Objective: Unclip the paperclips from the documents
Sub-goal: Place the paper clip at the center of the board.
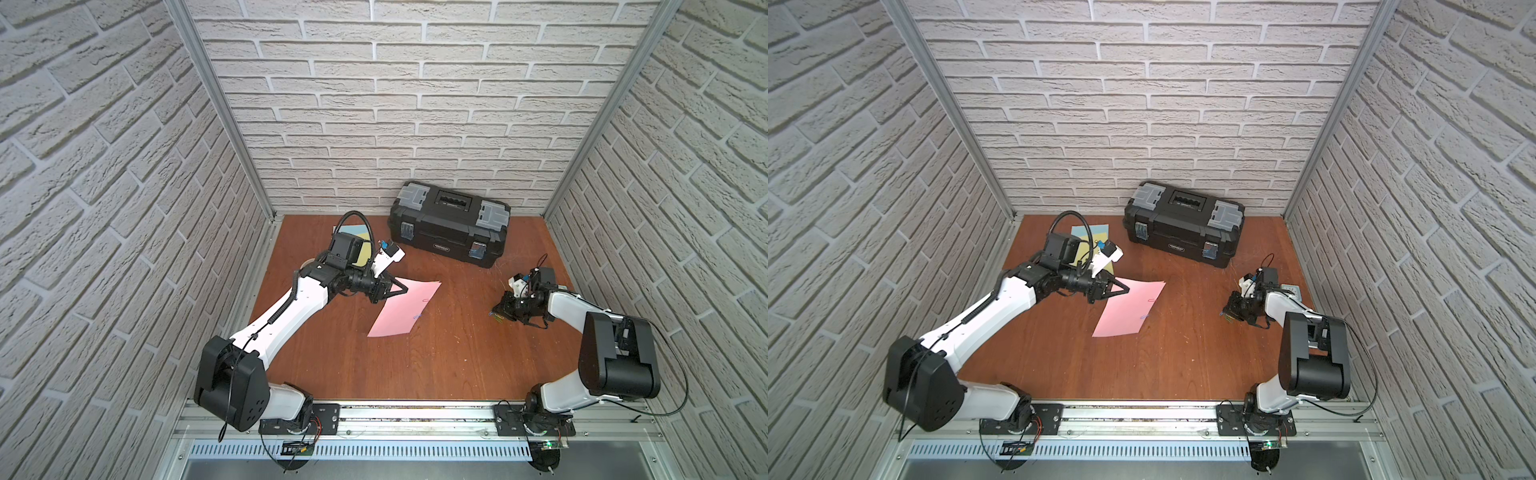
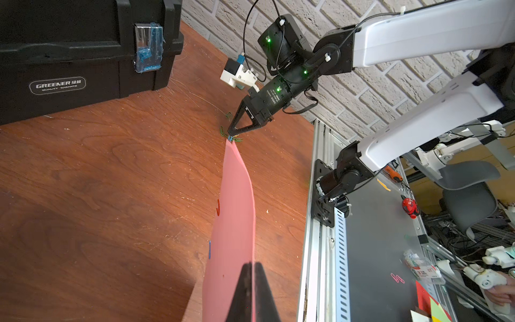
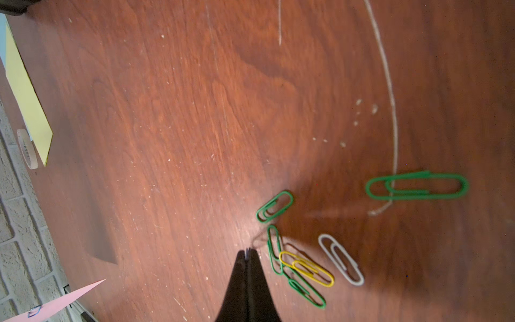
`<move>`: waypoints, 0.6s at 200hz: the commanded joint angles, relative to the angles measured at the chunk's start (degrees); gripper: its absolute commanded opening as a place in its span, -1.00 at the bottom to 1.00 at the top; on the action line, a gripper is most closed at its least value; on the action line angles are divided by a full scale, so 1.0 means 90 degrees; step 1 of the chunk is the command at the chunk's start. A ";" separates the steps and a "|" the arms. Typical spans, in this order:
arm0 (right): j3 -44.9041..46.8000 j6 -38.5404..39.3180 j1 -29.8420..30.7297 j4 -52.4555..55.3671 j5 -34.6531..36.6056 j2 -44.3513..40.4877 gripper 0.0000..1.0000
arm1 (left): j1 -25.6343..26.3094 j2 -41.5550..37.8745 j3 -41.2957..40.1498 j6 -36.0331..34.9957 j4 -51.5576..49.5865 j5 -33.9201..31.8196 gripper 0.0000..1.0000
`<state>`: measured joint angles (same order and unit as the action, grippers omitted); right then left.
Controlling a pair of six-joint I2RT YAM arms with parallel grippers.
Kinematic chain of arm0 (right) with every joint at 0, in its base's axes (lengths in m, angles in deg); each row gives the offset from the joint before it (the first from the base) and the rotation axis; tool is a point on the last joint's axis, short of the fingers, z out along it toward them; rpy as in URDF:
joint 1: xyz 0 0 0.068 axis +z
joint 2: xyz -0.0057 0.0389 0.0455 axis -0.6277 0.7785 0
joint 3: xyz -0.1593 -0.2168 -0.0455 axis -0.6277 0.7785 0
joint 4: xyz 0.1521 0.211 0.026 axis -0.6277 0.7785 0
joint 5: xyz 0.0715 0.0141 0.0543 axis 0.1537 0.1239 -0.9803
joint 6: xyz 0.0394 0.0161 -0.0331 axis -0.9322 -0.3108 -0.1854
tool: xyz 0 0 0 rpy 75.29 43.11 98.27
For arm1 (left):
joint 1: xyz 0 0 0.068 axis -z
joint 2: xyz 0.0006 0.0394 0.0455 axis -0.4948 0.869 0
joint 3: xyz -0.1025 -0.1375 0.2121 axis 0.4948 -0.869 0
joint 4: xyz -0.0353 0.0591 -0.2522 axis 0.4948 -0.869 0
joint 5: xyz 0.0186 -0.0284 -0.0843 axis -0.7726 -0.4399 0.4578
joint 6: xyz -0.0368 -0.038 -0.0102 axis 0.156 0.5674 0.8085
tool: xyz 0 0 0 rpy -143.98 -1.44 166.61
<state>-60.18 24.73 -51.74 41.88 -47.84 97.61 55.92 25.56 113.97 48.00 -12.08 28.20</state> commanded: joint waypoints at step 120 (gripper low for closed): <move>-0.0169 0.0323 0.0141 0.0442 0.0393 -0.0602 -0.42 | -0.0075 -0.0187 -0.0096 0.0039 0.0431 0.0016 -1.00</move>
<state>-60.25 25.64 -51.57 44.88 -43.99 94.98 55.63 25.32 113.93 48.46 -11.22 28.20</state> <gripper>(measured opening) 0.280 0.043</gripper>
